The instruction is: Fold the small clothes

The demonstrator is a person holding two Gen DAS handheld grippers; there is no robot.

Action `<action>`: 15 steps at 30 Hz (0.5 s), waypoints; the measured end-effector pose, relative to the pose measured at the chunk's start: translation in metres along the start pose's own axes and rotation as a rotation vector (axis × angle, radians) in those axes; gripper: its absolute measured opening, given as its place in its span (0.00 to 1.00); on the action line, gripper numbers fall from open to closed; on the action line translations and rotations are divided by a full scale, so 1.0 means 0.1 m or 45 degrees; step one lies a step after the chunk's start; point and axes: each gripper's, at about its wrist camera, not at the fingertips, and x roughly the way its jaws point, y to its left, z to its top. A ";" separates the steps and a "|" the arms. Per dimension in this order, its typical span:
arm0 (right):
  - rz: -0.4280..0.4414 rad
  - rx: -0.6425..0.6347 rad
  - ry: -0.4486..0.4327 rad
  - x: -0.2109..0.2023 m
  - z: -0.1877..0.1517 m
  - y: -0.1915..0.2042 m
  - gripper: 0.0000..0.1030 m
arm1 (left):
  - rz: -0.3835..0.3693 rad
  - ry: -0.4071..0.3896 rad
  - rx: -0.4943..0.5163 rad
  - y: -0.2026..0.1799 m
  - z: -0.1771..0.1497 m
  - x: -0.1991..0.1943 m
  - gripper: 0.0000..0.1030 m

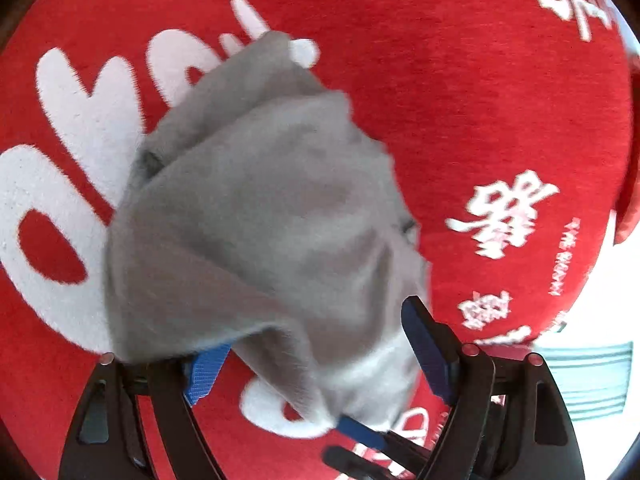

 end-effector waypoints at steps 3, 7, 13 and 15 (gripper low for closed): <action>0.003 -0.003 0.010 0.01 0.02 0.02 0.71 | 0.040 -0.035 -0.052 0.10 0.01 -0.05 0.79; 0.009 -0.005 0.029 -0.01 0.06 0.02 0.71 | 0.172 -0.052 -0.028 0.12 -0.01 -0.12 0.71; 0.011 0.001 0.024 -0.07 0.12 0.02 0.71 | 0.189 -0.074 -0.117 0.36 -0.08 -0.21 0.71; 0.009 -0.002 0.021 -0.07 0.13 0.03 0.71 | 0.185 -0.077 -0.089 0.30 -0.01 -0.17 0.71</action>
